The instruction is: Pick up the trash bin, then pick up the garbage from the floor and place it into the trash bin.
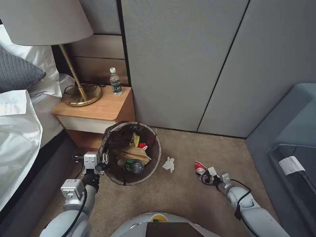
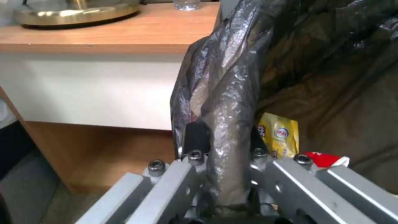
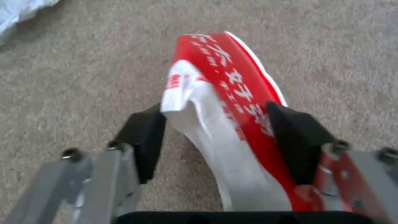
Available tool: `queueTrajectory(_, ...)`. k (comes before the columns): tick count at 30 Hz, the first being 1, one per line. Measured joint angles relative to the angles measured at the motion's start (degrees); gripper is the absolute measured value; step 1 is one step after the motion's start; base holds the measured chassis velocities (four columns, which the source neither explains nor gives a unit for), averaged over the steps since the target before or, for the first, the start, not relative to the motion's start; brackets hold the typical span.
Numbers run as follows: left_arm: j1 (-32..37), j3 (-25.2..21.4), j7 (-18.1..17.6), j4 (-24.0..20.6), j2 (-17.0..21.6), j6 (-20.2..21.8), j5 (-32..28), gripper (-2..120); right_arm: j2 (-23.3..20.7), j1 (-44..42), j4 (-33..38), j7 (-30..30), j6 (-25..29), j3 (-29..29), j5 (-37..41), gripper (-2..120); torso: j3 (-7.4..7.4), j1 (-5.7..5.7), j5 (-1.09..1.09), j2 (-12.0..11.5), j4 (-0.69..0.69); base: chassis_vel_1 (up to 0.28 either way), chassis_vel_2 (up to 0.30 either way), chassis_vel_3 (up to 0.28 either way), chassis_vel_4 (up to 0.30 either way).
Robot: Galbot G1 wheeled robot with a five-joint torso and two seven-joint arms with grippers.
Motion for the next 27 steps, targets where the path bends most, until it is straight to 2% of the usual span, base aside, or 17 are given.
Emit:
queueTrajectory(4, -0.1, 0.1, 0.0, 0.0, 0.0, 0.0, 0.0, 3, 0.1, -0.1, 0.1, 0.4, 0.3, 0.0, 0.0, 36, 0.0, 0.0, 0.0, 0.0, 0.0, 0.0, 0.0, 0.0, 0.0)
queueTrajectory(6, -0.1, 0.1, 0.0, 0.0, 0.0, -0.1, 0.0, 3, 0.1, -0.1, 0.0, 0.4, 0.4, 0.1, 0.0, 34, 0.0, 0.0, 0.0, 0.0, 0.0, 0.0, 0.0, 0.0, 0.0)
queueTrajectory(10, -0.1, 0.2, 0.0, 0.0, 0.0, -0.1, 0.1, 3, 0.1, -0.3, -0.1, 0.9, 0.8, 0.5, 0.0, 15, 0.0, 0.0, 0.0, 0.0, 0.0, 0.0, 0.0, 0.0, 0.0)
queueTrajectory(11, -0.1, 0.2, 0.0, 0.0, 0.0, -0.1, 0.1, 3, 0.1, -0.3, -0.1, 0.9, 0.8, 0.5, 0.0, 15, 0.0, 0.0, 0.0, 0.0, 0.0, 0.0, 0.0, 0.0, 0.0)
queueTrajectory(13, 0.0, 0.3, 0.0, 0.0, -0.1, -0.1, 0.2, 3, 0.2, -0.4, -0.1, 1.6, 1.0, 0.7, 0.4, 7, 0.0, 0.0, 0.0, 0.0, 0.0, 0.0, 0.0, 0.0, 0.0)
queueTrajectory(17, 0.0, 0.3, 0.0, 0.0, -0.1, -0.1, 0.3, 3, 0.3, -0.8, 0.5, 2.2, 0.9, 1.3, 1.1, 0, 0.0, 0.0, 0.01, 0.0, 0.0, 0.0, 0.0, 0.0, 0.0)
queueTrajectory(20, 0.1, 0.3, 0.0, 0.0, -0.1, -0.1, 0.4, 3, 0.3, -1.6, 2.1, 2.6, 0.8, 2.1, 2.1, 0, 0.0, 0.0, 0.03, 0.0, 0.0, 0.0, 0.0, 0.0, 0.0)
queueTrajectory(23, 0.1, 0.3, 0.0, 0.0, -0.1, -0.2, 0.4, 3, -0.2, -4.5, 8.7, 3.2, 0.0, 4.9, 4.5, 0, 0.0, 0.0, 0.01, 0.0, 0.0, 0.0, 0.0, 0.0, 0.0)
queueTrajectory(27, 0.1, 0.4, 0.0, 0.0, -0.1, -0.3, 0.4, 3, -0.6, -6.9, 13.9, 3.4, -0.2, 7.1, 4.9, 0, 0.0, 0.0, 0.01, 0.0, 0.0, 0.0, 0.0, 0.0, 0.0)
